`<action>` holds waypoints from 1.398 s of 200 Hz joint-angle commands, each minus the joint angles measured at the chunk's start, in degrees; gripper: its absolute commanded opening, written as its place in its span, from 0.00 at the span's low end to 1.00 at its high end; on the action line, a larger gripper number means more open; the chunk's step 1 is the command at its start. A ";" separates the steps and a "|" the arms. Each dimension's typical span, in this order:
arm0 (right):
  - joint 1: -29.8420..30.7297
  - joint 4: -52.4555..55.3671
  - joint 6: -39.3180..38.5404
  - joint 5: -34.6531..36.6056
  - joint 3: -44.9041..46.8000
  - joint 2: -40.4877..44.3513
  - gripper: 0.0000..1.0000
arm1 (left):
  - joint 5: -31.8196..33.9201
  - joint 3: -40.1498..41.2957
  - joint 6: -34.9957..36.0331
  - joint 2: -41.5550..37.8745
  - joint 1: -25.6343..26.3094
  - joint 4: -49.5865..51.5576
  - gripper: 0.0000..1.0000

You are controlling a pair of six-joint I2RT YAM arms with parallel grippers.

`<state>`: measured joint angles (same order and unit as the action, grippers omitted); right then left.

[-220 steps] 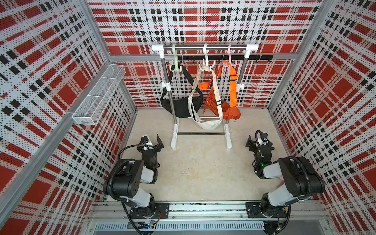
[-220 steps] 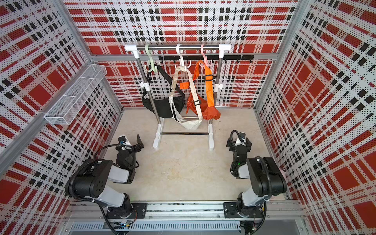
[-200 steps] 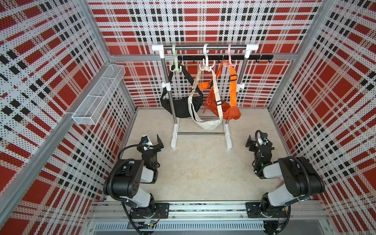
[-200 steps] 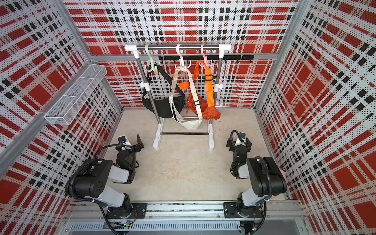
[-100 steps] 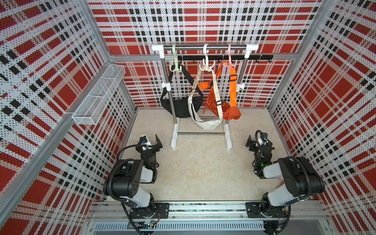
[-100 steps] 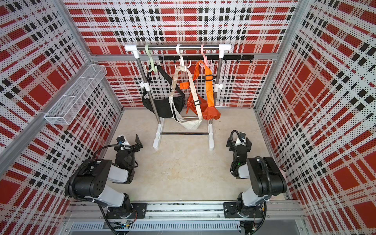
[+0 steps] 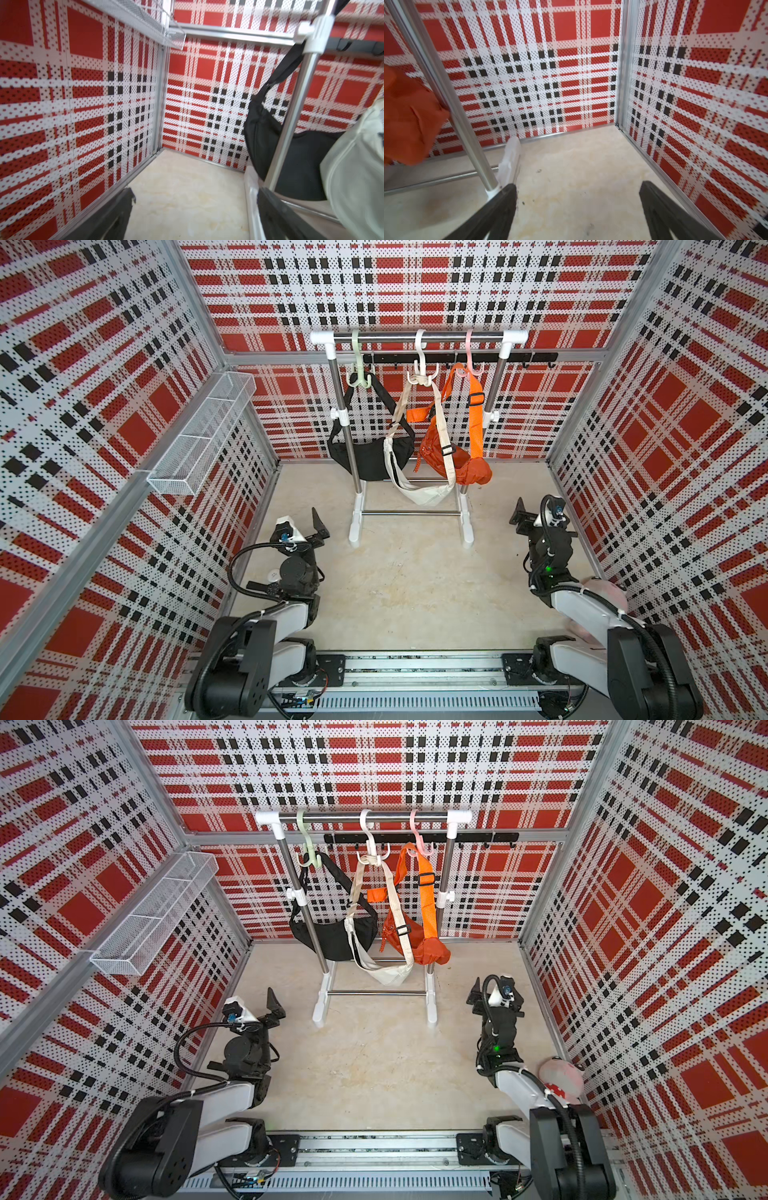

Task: Take the bag off the hook
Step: Pick up the bag from the hook.

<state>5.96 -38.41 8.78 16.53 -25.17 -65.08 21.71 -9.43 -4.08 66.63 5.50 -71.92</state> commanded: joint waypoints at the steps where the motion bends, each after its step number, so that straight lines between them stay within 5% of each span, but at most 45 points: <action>1: 2.36 19.50 2.41 -1.90 -6.12 0.89 0.93 | -1.08 -4.72 -3.59 -3.03 0.85 9.18 0.94; 53: 8.66 42.96 8.08 -1.80 -24.27 3.13 0.78 | -13.05 -18.97 -12.60 -9.18 2.92 27.78 0.80; 82: 10.31 52.88 10.73 -1.75 -33.96 4.11 0.71 | -15.45 -32.92 -9.53 -6.86 9.85 38.74 0.78; 112: 11.96 64.32 11.67 -1.75 -47.34 0.13 0.71 | -16.89 -48.79 -6.12 -0.15 17.53 48.85 0.77; 172: 12.06 73.39 13.16 -8.95 -67.61 -9.47 0.69 | -32.00 -75.91 -4.40 17.96 27.07 58.70 0.73; 235: 12.15 73.37 14.06 -13.09 -80.38 -18.64 0.66 | -30.50 -110.69 -1.63 41.00 30.18 74.82 0.67; 279: 12.85 72.14 12.54 -13.68 -84.72 -21.66 0.67 | -26.75 -121.89 -1.73 50.28 30.02 74.83 0.65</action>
<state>18.13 33.98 22.28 3.60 -107.44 -86.02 -7.49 -126.91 -6.76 113.58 35.68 0.69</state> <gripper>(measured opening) 0.663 0.653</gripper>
